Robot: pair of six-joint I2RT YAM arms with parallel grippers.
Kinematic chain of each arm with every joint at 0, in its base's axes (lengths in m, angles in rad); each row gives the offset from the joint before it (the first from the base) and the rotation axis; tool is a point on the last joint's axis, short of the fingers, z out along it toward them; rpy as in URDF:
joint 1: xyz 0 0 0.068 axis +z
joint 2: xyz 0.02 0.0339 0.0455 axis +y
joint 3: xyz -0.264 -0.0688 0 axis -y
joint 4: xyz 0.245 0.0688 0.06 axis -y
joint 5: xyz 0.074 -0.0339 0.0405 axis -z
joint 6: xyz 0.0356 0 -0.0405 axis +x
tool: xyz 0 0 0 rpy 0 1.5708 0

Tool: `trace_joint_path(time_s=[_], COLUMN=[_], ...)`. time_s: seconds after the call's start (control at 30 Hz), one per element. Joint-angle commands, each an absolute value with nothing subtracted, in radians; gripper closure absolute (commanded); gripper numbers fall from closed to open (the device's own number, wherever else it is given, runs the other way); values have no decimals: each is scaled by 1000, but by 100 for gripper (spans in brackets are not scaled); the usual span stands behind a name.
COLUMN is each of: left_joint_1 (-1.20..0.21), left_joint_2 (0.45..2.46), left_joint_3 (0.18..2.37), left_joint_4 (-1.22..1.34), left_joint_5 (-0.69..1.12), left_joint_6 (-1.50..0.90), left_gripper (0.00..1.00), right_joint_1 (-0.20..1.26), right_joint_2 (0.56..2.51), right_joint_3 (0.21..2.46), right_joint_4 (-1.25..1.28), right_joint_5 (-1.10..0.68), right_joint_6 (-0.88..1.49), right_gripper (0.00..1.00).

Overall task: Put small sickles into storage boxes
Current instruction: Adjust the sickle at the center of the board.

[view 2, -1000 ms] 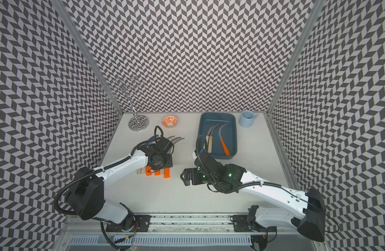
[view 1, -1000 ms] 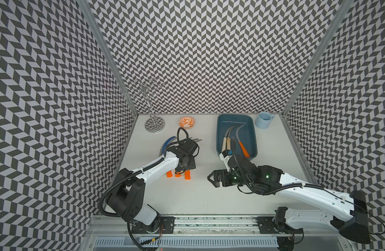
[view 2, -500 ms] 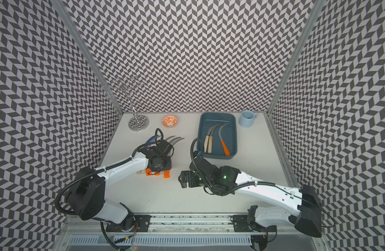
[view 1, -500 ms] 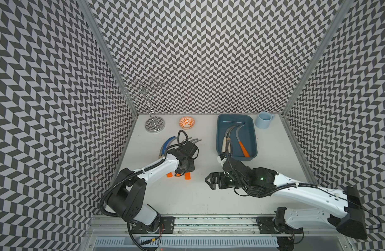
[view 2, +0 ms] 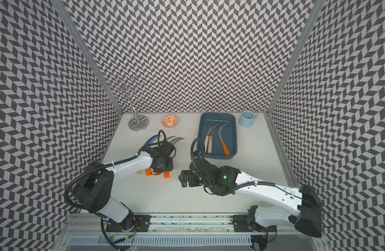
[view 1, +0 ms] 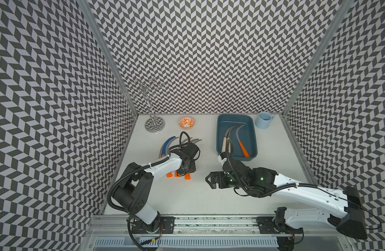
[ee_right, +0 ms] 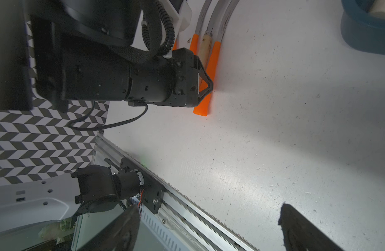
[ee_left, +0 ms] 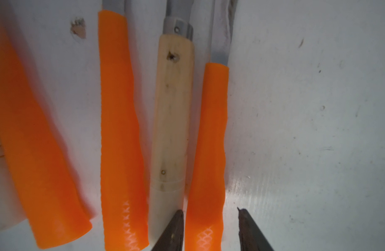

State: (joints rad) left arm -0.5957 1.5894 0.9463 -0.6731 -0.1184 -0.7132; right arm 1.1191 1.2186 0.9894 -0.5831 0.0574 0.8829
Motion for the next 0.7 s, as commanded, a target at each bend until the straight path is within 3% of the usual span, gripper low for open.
trace_joint_path(time_s=[0.0, 0.47, 0.67], left_joint_1=[-601, -641, -644], left_joint_2=[1603, 1666, 1683], left_joint_3=[930, 895, 881], left_joint_4=[-649, -620, -600], left_joint_5=[-125, -134, -130], left_joint_6=[-710, -733, -747], left_gripper=[57, 54, 58], right_joint_1=[1124, 1123, 1124], right_joint_2=[1210, 1206, 1198], right_joint_3=[989, 989, 990], right_joint_4=[-570, -575, -581], right_joint_5=[82, 88, 96], right_joint_6=[889, 888, 888], right_gripper=[1, 0, 0])
